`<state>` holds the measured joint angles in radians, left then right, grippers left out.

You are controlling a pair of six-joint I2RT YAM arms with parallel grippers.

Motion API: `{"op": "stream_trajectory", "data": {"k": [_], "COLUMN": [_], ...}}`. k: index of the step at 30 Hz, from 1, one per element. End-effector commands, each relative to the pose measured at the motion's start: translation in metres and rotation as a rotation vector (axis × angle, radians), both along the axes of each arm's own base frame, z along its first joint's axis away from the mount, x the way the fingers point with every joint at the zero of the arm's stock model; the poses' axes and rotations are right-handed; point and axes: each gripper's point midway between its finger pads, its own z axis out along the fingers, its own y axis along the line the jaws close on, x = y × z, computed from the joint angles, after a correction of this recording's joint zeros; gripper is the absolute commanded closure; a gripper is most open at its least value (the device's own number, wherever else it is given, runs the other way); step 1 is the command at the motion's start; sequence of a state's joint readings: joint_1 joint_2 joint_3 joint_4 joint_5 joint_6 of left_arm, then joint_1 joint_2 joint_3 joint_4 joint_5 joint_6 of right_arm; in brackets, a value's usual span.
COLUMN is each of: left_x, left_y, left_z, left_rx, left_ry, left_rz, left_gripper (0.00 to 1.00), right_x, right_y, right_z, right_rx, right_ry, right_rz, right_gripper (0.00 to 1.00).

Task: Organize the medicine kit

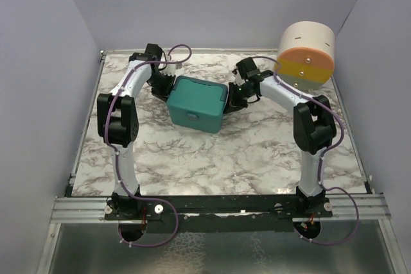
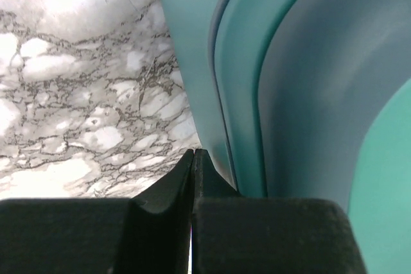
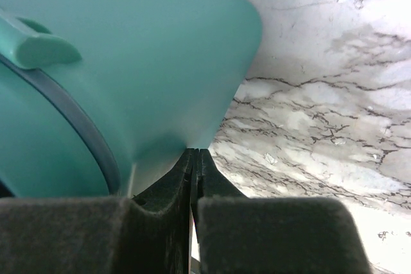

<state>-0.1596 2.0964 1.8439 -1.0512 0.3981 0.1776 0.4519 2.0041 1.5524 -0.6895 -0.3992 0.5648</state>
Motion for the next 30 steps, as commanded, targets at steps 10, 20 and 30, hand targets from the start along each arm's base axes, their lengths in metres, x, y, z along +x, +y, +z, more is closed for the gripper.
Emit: {"op": "stream_trajectory", "data": {"k": [10,20,30], "left_x": [-0.052,-0.043,-0.006], "left_y": [-0.045,-0.045,0.006], "left_z": [0.024,0.030,0.093], "left_rx": [-0.165,-0.155,-0.143], "left_ry": [0.096,0.059,-0.258], "left_rz": [-0.067,-0.064,0.026], "left_gripper": [1.00,1.00,0.01], "right_x": [0.051,0.052,0.086], "right_y": [0.059,0.052,-0.007], "right_z": [0.042,0.041,0.080], "right_rx": [0.137,0.120,0.040], "right_ry": [-0.185,-0.202,-0.344], "right_rz": [0.084,0.064,-0.082], "right_gripper": [0.99,0.99,0.07]}}
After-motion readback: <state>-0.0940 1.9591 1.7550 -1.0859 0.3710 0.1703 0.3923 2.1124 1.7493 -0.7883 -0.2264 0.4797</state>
